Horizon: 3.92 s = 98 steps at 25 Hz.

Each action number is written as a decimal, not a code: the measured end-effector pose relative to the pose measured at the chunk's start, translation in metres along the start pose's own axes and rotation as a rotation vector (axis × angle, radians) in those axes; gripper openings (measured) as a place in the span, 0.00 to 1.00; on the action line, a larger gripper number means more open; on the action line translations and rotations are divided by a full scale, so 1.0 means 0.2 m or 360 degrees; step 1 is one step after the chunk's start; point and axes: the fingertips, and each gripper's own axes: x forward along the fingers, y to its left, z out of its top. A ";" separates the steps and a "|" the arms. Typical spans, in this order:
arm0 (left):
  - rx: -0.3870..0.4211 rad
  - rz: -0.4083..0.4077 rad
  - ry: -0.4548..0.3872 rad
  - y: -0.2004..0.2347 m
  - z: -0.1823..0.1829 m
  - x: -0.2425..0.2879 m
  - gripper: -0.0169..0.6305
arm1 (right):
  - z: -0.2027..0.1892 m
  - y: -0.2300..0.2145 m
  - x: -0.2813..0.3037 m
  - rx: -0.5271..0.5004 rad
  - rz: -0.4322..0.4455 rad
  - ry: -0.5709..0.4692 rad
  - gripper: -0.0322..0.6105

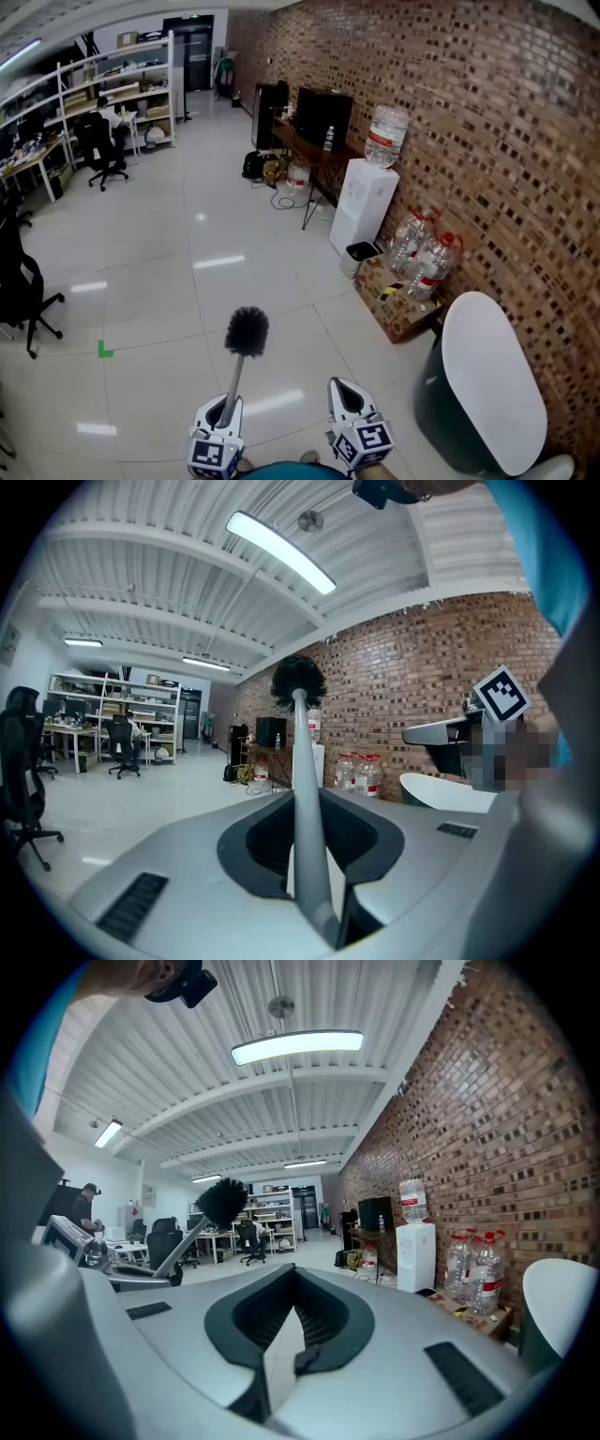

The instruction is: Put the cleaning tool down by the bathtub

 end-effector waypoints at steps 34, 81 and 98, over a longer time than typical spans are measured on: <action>0.0154 -0.0949 -0.0003 -1.30 -0.13 0.55 0.13 | -0.06 -1.00 -1.12 -0.0014 -0.0960 -0.0037 0.08; 0.1152 -0.2295 0.0052 -4.23 -0.76 0.38 0.13 | -0.40 -2.22 -3.70 0.0252 -0.1837 -0.0010 0.08; 0.1635 -0.2664 0.0116 -4.77 -1.34 0.44 0.13 | -0.71 -2.45 -4.00 0.0419 -0.1958 0.0198 0.08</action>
